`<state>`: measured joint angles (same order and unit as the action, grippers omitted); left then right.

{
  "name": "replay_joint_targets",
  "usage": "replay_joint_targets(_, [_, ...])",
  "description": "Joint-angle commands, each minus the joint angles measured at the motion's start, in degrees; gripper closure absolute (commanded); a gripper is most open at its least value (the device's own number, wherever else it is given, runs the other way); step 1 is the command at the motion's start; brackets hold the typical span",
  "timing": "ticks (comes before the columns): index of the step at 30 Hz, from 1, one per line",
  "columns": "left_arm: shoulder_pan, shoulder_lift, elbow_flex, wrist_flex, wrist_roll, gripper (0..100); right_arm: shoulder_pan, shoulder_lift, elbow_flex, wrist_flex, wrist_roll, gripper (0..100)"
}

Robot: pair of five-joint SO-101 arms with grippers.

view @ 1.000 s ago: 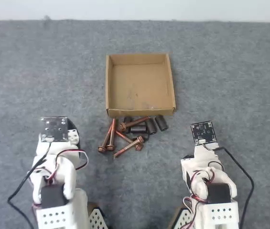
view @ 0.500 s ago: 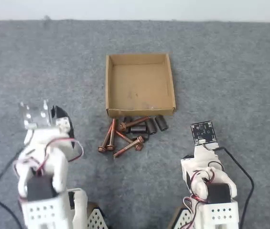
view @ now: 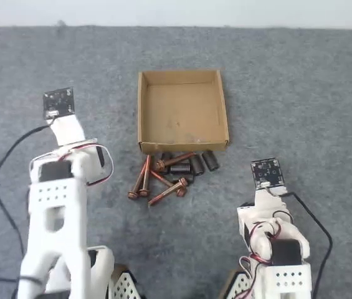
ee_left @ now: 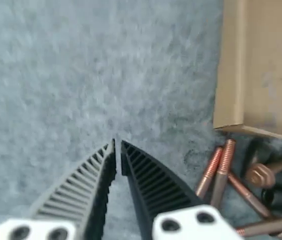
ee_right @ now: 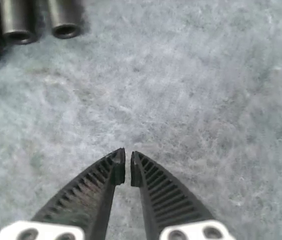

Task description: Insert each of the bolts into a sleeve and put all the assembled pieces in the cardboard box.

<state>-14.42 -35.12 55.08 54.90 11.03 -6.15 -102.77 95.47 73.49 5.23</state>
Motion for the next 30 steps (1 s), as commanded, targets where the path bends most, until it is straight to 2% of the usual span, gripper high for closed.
replay_joint_targets(1, [0.00, 4.04, -1.36, -3.43, 1.93, 98, 3.21, -1.10, -0.53, -1.10, 0.62, 98.9])
replay_joint_targets(7, [0.00, 5.80, 3.82, -9.49, 1.93, 98, 3.91, -1.01, -1.76, -5.23, 1.49, 98.9])
replay_joint_targets(11, [0.26, 5.89, 6.29, -12.66, 1.85, 98, 2.95, -0.66, -2.64, -9.36, 9.58, 99.1])
replay_joint_targets(13, [0.26, 6.24, 6.90, -13.71, 1.85, 98, 1.80, -0.66, -4.75, -9.98, 10.99, 99.1])
replay_joint_targets(20, [0.09, 6.24, 7.16, -14.68, 1.85, 98, 1.19, -0.57, -13.10, -13.67, 12.48, 99.1])
replay_joint_targets(30, [0.00, 6.33, 7.52, -16.18, 1.85, 98, -3.65, -0.31, -13.63, -10.42, 12.66, 99.2])
